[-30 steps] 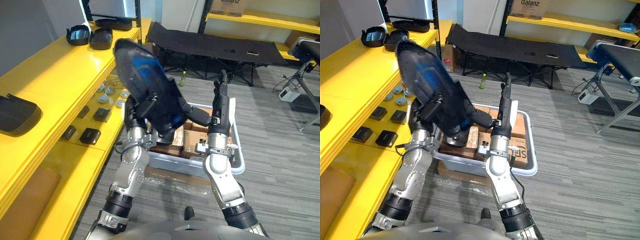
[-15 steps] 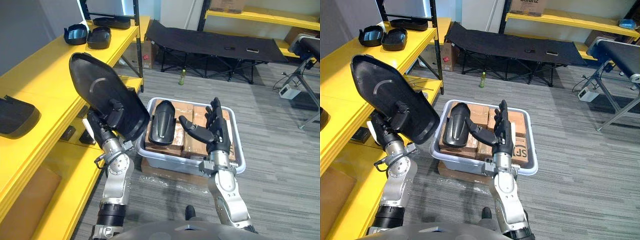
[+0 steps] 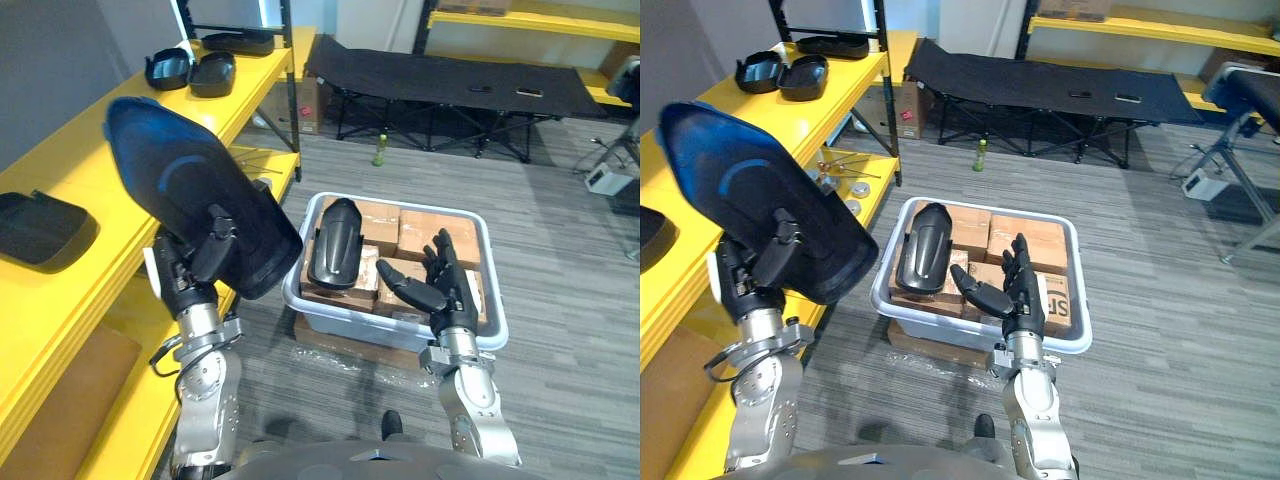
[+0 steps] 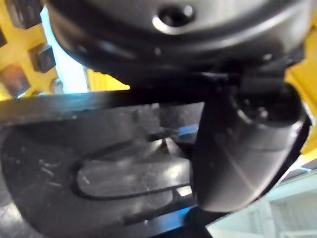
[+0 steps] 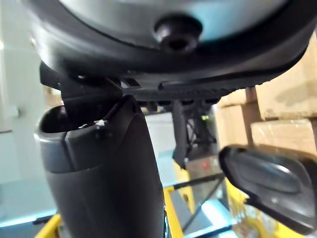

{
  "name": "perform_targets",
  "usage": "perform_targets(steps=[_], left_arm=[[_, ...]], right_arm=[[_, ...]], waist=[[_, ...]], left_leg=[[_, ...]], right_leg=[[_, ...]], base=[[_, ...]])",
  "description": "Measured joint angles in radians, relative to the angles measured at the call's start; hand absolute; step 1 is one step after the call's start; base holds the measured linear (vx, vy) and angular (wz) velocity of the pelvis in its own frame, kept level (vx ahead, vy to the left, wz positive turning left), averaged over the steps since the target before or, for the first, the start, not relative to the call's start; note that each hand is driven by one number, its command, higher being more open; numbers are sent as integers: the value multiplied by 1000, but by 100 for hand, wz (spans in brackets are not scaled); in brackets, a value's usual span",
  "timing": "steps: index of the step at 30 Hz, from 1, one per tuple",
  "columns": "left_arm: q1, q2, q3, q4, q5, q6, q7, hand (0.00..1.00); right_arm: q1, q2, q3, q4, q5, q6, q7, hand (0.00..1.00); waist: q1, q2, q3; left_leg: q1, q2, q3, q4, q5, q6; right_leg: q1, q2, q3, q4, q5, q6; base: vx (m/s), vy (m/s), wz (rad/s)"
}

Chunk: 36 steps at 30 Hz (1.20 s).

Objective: Walk over and take three plastic housings, then place them on the shelf

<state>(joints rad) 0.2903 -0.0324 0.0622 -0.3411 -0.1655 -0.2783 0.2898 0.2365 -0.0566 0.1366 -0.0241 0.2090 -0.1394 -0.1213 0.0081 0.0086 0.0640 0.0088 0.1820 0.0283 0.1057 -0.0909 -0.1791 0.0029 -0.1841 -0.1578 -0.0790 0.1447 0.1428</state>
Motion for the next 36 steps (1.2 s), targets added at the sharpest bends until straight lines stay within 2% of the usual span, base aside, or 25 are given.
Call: perform_targets(steps=[2, 4, 8, 10, 12, 13, 14, 16, 17, 19, 20, 22, 23, 25, 28, 30, 31, 33, 34, 35, 36], left_arm=[[46, -2, 57, -70, -12, -5, -34, 0], [72, -4, 81, -94, -20, -5, -52, 0], [159, -9, 146, -132, -42, -8, -103, 0], [184, -9, 152, -132, -73, -8, -120, 0], [186, -8, 150, -132, -81, -8, -154, 0], [179, -7, 147, -132, -84, -8, -200, 0], [176, -6, 145, -132, -88, -8, -220, 0], [174, -6, 142, -132, -98, -12, -275, 0], [174, -6, 141, -132, -99, -15, -283, 0], [170, 4, 139, -132, -99, -47, -333, 0], [167, 9, 139, -132, -99, -54, -356, 0], [136, 53, 135, -130, -107, -71, -447, 0], [113, 80, 127, -128, -111, -75, -481, 0], [49, 143, 92, -110, -117, -94, -545, 0], [-25, 188, 8, -85, -139, -95, -605, 0], [-26, 186, -24, -86, -151, -95, -620, 0], [-26, 185, -37, -86, -150, -95, -617, 0], [-26, 181, -52, -87, -139, -95, -585, 0], [-27, 175, -58, -85, -136, -95, -573, 0], [-23, 147, -73, -83, -134, -95, -543, 0], [-21, 137, -78, -82, -134, -95, -522, 0]], right_arm=[[-55, -29, 69, 47, -9, 1, 5, 100], [-77, -30, 92, 50, -9, 1, 4, 100], [-147, -27, 131, 56, -8, 0, 5, 100], [-152, -25, 129, 56, -8, -1, 5, 100], [-149, -27, 113, 56, -6, -1, 2, 100], [-143, -25, 95, 56, -6, -1, -4, 100], [-141, -26, 84, 56, -6, -1, -9, 100], [-138, -26, 68, 57, -9, -1, -28, 100], [-139, -26, 67, 57, -13, -1, -29, 100], [-140, -21, 68, 57, -45, -8, -21, 100], [-140, -21, 68, 57, -44, -9, -19, 100], [-130, -17, 57, 56, -43, -24, -6, 100], [-128, -14, 50, 55, -44, -28, 1, 100], [-121, -12, 43, 52, -47, -49, 10, 100], [-112, -7, 26, 42, -46, -70, 36, 100], [-94, -6, 24, 2, -45, -72, 54, 100], [-81, -7, 25, -35, -44, -78, 70, 100], [-75, -9, 31, -77, -43, -98, 94, 100], [-75, -10, 32, -85, -43, -106, 98, 100], [-76, -19, 32, -98, -42, -120, 103, 100], [-77, -27, 32, -98, -43, -123, 102, 100]], waist=[[41, 11, 1], [54, 16, -2], [118, 29, 2], [126, 33, 4], [117, 32, 7], [109, 30, 9], [105, 32, 10], [125, 39, 14], [128, 38, 14], [119, 39, 14], [118, 38, 14], [103, 32, 16], [89, 24, 20], [66, 12, 22], [42, 4, 25], [42, 2, 27], [42, -2, 30], [41, -12, 35], [39, -10, 36], [41, 6, 45], [43, 11, 47]], left_leg=[[-11, -5, -39, 2, 6, 1], [-22, -8, -65, 11, 5, 1], [-42, -15, -131, 47, -10, 9], [-73, -18, -156, 76, -17, 20], [-127, -37, -172, 105, 6, 54], [-155, -52, -168, 104, 31, 77], [-160, -57, -151, 100, 47, 76], [-137, -77, -144, 27, 104, 62], [-126, -82, -144, 1, 115, 66], [-109, -89, -136, -78, 157, 68], [-106, -90, -137, -92, 165, 65], [-114, -108, -168, -113, 186, 71], [-115, -121, -190, -111, 191, 76], [-115, -140, -224, -111, 200, 66], [-110, -143, -251, -112, 213, 59], [-108, -138, -234, -112, 212, 59], [-108, -135, -220, -111, 212, 59], [-123, -133, -201, -102, 211, 58], [-136, -130, -202, -92, 210, 55], [-160, -115, -206, -74, 207, 51], [-167, -106, -208, -75, 205, 54]], right_leg=[[18, -3, -46, 0, -3, 0], [30, -6, -68, 0, -8, 1], [69, -7, -137, 0, -27, 1], [97, -8, -183, 0, -39, -3], [119, -21, -266, 0, -49, 2], [131, -35, -322, 1, -54, 7], [138, -42, -348, 1, -55, 8], [147, -72, -384, 33, -72, 27], [146, -79, -388, 39, -76, 28], [140, -102, -413, 79, -112, 38], [133, -107, -411, 96, -126, 38], [87, -117, -333, 201, -210, 23], [69, -117, -281, 249, -251, 8], [43, -120, -199, 340, -310, -39], [18, -117, -110, 419, -301, -25], [16, -116, -109, 414, -302, -24], [16, -115, -108, 397, -307, -18], [14, -114, -108, 361, -330, 16], [10, -111, -108, 354, -331, 30], [-10, -93, -109, 358, -333, 27], [-20, -86, -110, 364, -334, 26]], base=[[-8, -6, 49], [-12, 0, 46], [-33, 7, 43], [-20, 4, 70], [-24, 8, 122], [-6, 20, 118], [18, 37, 123], [18, 56, 68], [-6, 52, 38], [-9, 23, 48], [0, 9, 52], [-1, -4, 61], [-3, -34, 71], [25, -50, 60], [29, -26, 31], [4, -32, -16], [-53, -48, -37], [-74, -52, -27], [-120, -52, -4], [-182, -67, 0], [-158, -51, 1]])
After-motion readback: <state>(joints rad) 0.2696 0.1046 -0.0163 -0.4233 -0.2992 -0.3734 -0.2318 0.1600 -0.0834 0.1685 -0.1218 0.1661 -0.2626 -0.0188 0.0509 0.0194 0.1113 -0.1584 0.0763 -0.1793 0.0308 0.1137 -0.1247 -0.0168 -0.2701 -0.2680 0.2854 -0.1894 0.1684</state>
